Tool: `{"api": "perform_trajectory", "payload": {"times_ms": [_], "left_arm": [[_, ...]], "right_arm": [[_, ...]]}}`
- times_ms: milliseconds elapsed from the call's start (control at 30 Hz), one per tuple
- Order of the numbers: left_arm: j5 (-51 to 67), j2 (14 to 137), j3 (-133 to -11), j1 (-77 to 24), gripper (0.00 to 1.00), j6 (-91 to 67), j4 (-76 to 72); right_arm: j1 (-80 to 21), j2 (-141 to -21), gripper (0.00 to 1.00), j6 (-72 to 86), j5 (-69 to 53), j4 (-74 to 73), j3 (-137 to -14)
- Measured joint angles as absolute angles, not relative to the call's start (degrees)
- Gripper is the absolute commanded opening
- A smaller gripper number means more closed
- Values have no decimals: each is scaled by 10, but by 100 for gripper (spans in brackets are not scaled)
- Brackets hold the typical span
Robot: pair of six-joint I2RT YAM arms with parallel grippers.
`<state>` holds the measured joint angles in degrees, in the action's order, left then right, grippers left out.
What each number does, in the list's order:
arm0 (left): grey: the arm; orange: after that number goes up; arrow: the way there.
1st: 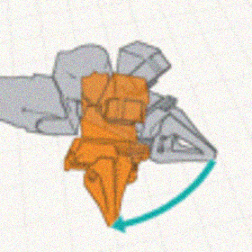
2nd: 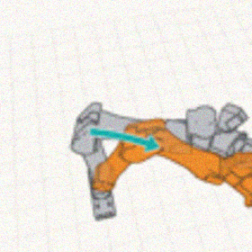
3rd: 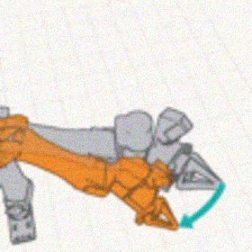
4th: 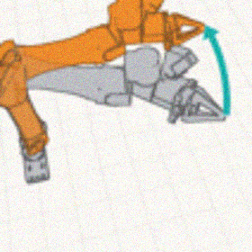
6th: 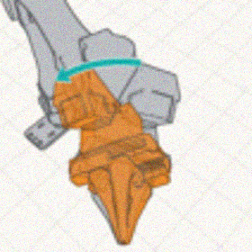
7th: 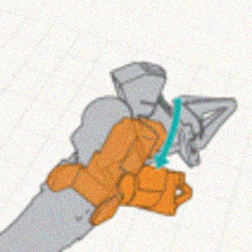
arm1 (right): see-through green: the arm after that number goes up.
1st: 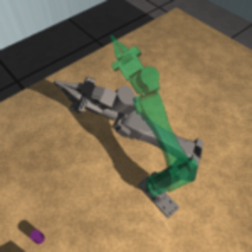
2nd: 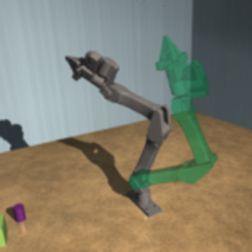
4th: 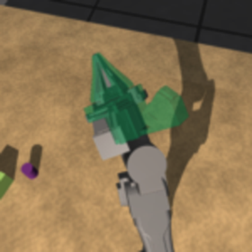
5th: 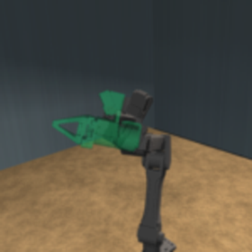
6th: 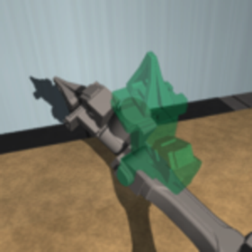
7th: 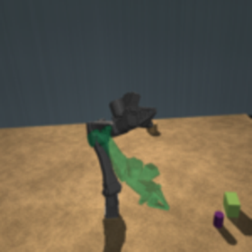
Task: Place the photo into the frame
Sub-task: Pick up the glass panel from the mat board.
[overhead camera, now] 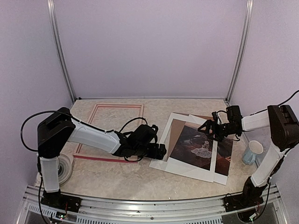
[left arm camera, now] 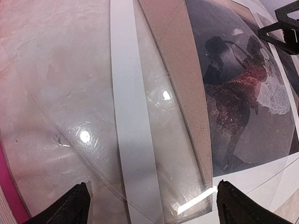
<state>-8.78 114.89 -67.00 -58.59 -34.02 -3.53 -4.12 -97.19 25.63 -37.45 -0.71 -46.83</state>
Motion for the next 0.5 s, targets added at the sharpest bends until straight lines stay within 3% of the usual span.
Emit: {"api": "perform_trajectory", "payload": {"times_ms": [500], "left_arm": [[-76, 1154, -670, -586, 94, -348, -36]], "right_arm": [[-41, -961, 99, 259, -345, -15, -465]]}}
